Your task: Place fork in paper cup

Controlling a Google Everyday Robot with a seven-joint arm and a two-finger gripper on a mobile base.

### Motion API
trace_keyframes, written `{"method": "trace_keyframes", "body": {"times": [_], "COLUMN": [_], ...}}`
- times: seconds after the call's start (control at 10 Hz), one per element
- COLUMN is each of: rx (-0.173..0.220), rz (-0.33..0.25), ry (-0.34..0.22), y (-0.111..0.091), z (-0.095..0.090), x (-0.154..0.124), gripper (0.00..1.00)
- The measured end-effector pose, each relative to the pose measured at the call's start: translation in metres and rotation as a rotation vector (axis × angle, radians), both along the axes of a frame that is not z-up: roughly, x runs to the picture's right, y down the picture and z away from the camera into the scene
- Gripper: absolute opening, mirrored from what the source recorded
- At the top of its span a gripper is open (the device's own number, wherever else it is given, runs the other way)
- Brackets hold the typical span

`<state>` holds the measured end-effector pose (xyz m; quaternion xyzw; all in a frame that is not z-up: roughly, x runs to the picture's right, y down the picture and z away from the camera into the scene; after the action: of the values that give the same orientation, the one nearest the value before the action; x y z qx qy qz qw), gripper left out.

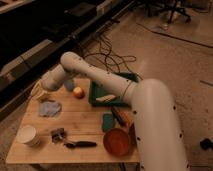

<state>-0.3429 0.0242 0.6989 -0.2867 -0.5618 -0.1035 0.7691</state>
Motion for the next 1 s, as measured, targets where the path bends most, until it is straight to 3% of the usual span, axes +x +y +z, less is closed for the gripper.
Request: {"method": "trace_keyframes", "body": {"times": [0.6,0.8,1.0], "rx": [-0.002,-0.038,-0.073], "rz": [0.001,0.021,0.034], "ry": [-0.009,-0.113,-0.233], "y": [0.0,0.005,0.012], "z": [0.001,-0.003,-0.019], "x": [0.0,-0.017,-0.046], "gripper": [0.0,0.0,0.0]}}
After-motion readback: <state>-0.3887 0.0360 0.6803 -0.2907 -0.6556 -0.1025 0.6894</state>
